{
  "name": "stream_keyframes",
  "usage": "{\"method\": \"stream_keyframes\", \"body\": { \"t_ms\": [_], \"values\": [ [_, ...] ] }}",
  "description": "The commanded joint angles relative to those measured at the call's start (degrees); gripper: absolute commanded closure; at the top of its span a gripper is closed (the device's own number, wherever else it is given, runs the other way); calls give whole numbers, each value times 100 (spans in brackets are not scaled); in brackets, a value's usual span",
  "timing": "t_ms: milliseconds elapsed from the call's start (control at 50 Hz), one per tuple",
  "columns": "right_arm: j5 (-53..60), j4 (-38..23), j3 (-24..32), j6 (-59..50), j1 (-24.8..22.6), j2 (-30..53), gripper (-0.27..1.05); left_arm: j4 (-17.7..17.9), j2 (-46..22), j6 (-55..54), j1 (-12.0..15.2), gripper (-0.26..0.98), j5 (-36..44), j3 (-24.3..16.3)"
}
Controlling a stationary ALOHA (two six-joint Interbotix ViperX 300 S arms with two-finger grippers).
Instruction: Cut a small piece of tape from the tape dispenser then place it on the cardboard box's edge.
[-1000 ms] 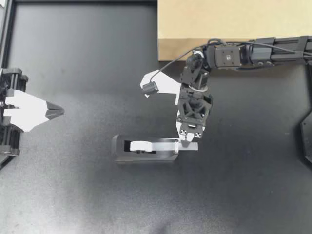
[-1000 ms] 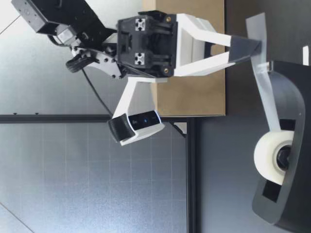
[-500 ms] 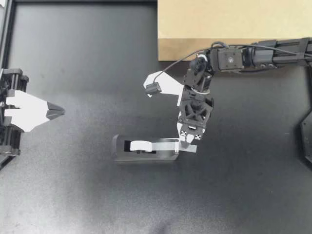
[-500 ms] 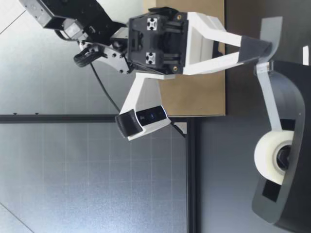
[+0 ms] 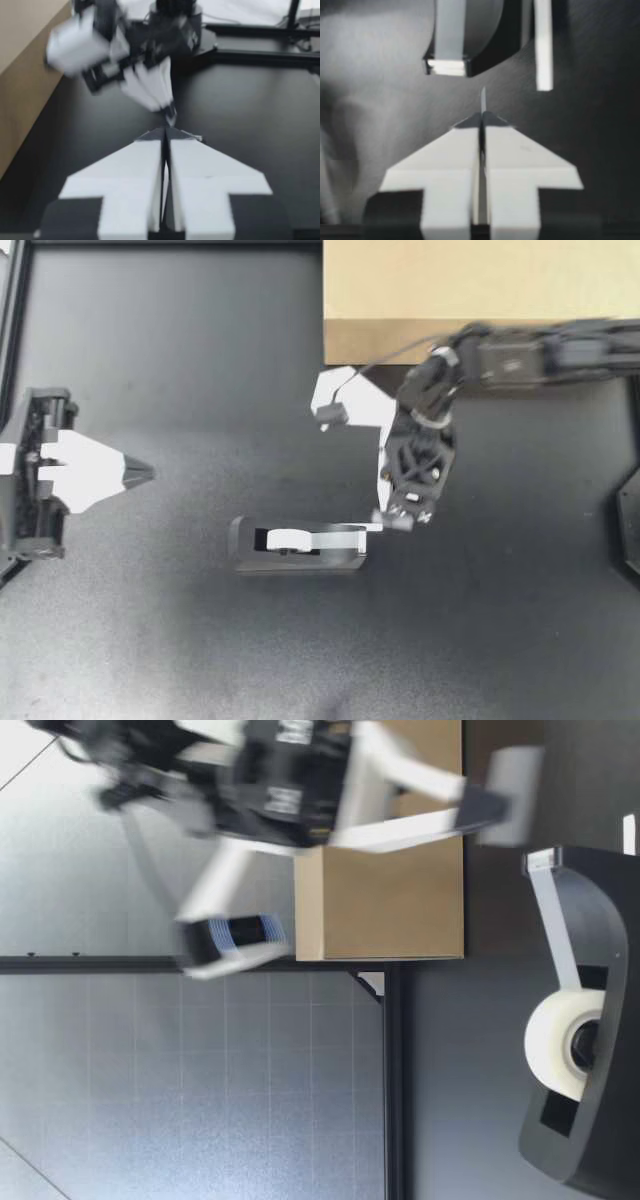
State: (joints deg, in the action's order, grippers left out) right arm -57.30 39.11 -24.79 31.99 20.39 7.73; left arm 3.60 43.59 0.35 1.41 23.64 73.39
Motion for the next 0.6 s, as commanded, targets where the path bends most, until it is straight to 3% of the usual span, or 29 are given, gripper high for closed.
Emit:
{"method": "stream_keyframes", "body": {
  "t_ms": [0,300,440,580],
  "values": [
    [246,-255,114,-123,-18,-615,87,141,-264,0,79,81,88,-255],
    [940,-1020,35,-536,-272,-1345,87,255,-1081,-44,97,69,439,-712],
    [1257,-1125,44,-536,-431,-1512,87,255,-1485,-62,97,53,483,-984],
    [1696,-1292,35,-536,-606,-1679,87,255,-1793,-70,97,29,527,-1248]
  ]
}}
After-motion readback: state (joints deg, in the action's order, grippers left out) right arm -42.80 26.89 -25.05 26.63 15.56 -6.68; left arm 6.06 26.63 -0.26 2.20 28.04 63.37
